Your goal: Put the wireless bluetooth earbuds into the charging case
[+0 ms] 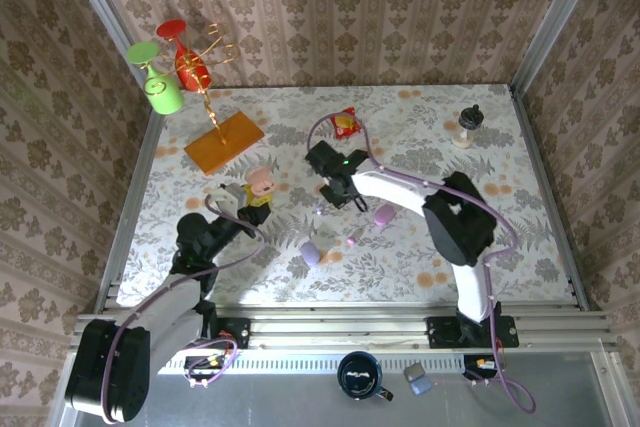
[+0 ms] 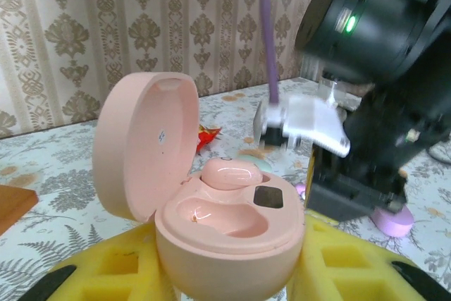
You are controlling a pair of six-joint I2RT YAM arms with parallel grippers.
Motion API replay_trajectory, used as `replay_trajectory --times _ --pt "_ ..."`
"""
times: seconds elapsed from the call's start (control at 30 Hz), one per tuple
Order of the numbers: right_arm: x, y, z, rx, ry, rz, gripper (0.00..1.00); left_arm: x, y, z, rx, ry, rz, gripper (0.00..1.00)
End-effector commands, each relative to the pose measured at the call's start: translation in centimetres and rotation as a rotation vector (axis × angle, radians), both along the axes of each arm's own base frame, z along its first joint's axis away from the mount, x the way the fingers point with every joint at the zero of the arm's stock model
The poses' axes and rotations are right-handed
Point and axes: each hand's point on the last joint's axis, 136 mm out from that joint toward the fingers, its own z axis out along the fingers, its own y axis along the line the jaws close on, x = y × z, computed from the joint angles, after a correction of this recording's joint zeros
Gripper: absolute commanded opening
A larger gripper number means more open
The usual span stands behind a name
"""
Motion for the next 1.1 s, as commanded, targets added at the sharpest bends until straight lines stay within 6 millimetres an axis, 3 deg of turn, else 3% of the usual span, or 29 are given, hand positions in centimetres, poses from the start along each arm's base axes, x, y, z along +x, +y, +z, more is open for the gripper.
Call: replay_trajectory --times 0.0,0.17,0.3,0.47,0.73,1.0,1.07 --pt "-0.7 0.8 3.2 0.29 0.025 -0.077 0.21 -0.3 -1.0 1.1 0.024 -0.092 -0.028 0.24" --pt "-1.3 0.2 6.4 0.618 0.05 -0.12 0.21 0.1 -3.2 1.1 0.05 -0.1 -0.057 0.23" --pt "-2.3 -0.7 8.2 0.77 0.09 -0.146 0.21 0.2 -5.2 1.2 0.053 -0.122 -0.094 0.23" --pt "-3.7 -0.6 12.0 0.958 0.084 -0.112 0.21 0.7 -7.5 1.2 0.041 -0.146 -0.147 0.22" --pt "-5.7 1.3 18.1 1.183 0.083 0.008 0.21 1.5 -10.6 1.5 0.061 -0.197 -0.206 0.22" --pt "-6.1 4.3 20.8 1.254 0.083 0.093 0.19 1.5 -12.6 2.1 0.065 -0.229 -0.24 0.21" --pt "-5.8 5.1 20.0 1.25 0.105 0.091 0.19 1.4 -12.8 2.3 0.062 -0.235 -0.247 0.21"
